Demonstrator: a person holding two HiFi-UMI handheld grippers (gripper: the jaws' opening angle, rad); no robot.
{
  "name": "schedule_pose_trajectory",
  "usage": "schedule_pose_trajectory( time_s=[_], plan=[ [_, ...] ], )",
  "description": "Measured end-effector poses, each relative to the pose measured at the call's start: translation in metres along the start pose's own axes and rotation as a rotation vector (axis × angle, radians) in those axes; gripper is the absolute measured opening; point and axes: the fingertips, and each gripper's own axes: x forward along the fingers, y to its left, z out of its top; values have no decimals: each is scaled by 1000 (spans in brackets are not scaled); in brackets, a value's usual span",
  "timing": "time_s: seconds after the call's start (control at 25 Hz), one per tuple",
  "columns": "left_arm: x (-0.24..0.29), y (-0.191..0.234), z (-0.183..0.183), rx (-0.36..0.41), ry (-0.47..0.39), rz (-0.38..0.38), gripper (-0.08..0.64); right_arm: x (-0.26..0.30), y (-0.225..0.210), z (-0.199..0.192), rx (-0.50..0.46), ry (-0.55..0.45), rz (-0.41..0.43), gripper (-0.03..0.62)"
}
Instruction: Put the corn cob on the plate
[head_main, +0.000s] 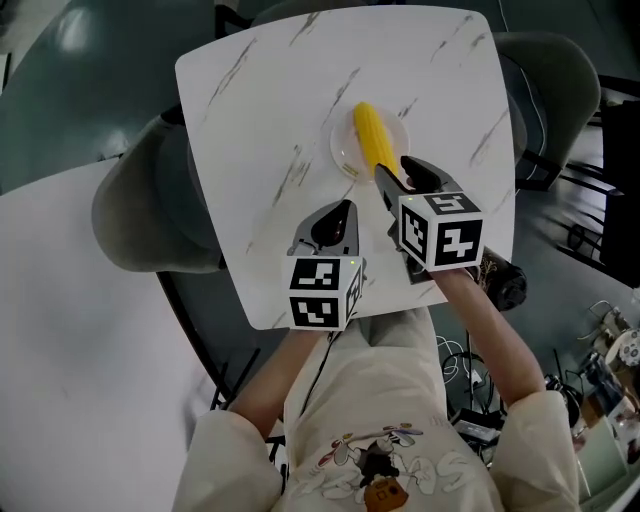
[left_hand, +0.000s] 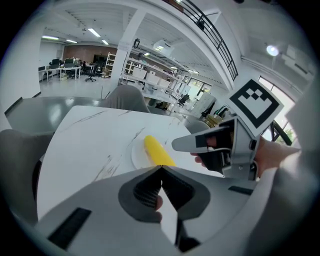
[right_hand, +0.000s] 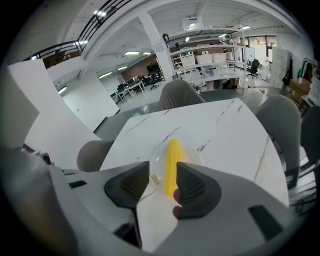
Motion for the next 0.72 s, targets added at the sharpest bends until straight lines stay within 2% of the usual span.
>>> schedule_pose_trajectory(
  time_s=[0.16, 0.24, 0.4, 0.48, 0.64, 0.72],
  plan=[
    [-17, -4, 9, 8, -26, 21, 9, -20, 4, 4, 24, -33, 38, 166],
    [-27, -8, 12, 7, -38, 27, 9, -31, 5, 4, 37, -46, 47, 135],
    [-45, -16, 18, 11, -55, 38, 8, -54, 8, 5, 52, -62, 62, 135],
    [-54, -19, 23, 17, -66, 42, 8, -66, 10, 7, 62, -77, 70, 98],
    [-72, -25, 38, 28, -103, 42, 8, -90, 17, 13, 70, -110, 106, 98],
    [-82, -29, 42, 21, -116, 45, 8, -102, 23, 13, 75, -118, 130, 77]
  ],
)
